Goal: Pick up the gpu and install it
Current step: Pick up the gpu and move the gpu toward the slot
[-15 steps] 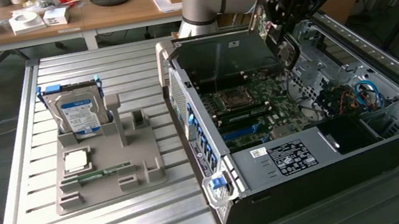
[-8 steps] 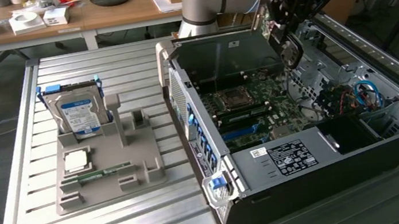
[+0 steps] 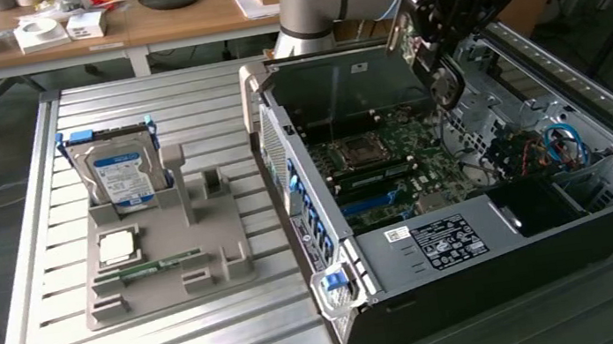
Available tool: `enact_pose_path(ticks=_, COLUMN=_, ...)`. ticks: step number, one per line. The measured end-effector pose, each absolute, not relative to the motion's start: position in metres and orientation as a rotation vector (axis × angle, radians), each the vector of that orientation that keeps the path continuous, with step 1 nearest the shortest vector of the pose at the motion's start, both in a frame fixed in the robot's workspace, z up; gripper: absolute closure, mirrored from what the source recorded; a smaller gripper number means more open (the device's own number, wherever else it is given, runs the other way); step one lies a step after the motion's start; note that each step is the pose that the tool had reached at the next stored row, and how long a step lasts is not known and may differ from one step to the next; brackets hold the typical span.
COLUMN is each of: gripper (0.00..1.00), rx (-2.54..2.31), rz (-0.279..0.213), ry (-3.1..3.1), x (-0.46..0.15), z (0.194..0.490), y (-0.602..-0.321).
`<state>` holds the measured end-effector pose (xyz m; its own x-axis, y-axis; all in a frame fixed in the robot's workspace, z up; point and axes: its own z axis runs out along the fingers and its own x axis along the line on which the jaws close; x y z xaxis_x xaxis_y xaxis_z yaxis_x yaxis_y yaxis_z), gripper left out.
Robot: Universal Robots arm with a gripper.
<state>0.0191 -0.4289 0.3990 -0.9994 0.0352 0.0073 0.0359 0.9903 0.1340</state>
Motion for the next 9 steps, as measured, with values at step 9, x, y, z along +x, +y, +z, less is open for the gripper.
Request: enact_pose_path(ticks=9, gripper=0.74, rx=-0.056, rz=-0.217, ry=-3.129, x=0.0191, z=0.3979, y=-0.4289)
